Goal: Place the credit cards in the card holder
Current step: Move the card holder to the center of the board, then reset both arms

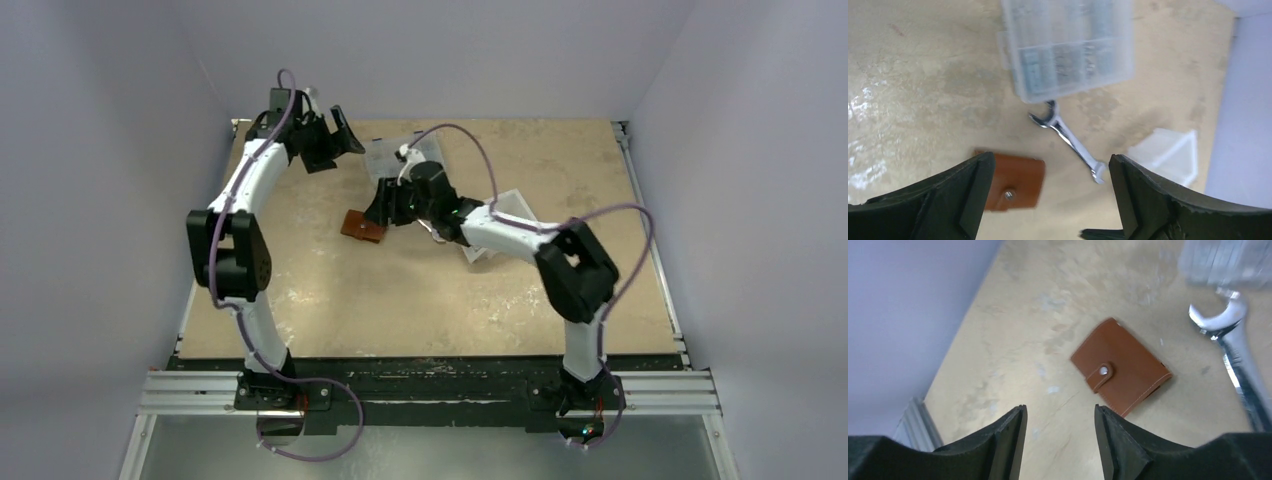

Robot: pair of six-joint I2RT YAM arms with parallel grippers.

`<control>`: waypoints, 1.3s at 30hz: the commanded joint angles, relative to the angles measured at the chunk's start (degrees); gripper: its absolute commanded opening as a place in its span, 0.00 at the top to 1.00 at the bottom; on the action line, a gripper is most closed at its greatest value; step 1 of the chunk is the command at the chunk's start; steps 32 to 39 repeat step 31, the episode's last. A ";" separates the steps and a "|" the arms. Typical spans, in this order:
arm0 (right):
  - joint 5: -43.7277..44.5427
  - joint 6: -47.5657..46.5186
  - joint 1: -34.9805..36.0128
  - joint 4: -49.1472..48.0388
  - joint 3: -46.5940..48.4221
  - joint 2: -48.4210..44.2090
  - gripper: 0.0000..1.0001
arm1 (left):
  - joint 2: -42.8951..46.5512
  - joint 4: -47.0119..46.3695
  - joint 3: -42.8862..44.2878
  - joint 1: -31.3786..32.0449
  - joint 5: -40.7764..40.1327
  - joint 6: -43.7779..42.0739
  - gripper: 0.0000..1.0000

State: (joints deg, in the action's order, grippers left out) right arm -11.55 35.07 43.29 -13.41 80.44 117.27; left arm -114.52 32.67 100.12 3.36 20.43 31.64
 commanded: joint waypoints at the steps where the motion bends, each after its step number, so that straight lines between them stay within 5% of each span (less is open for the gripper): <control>1: 6.15 -11.48 -0.34 13.64 -2.52 -22.05 0.39 | 16.61 2.10 -1.24 0.12 3.06 -3.96 0.07; 7: 17.95 -21.17 -1.53 32.24 0.88 -40.34 0.30 | 36.89 -6.10 -9.90 0.29 5.44 2.22 0.05; 9: 22.47 -22.68 -1.54 35.38 2.39 -46.15 0.03 | 43.08 -10.97 -13.18 0.51 6.05 3.68 0.05; 10: 23.64 -23.20 -1.54 36.44 3.10 -49.06 0.01 | 46.27 -12.62 -14.66 0.64 5.66 3.72 0.05; 16: 30.87 -24.09 -1.54 36.12 3.40 -65.01 0.01 | 62.61 -18.00 -18.40 0.70 -3.56 -0.77 0.00; 23: 41.85 -28.85 -1.51 32.17 0.59 -77.35 0.01 | 68.95 -19.36 -18.17 0.75 -9.70 -3.95 0.00; 39: 46.34 -27.83 -1.50 33.74 -0.10 -80.43 0.01 | 69.39 -19.08 -19.26 0.76 -9.57 -3.07 0.00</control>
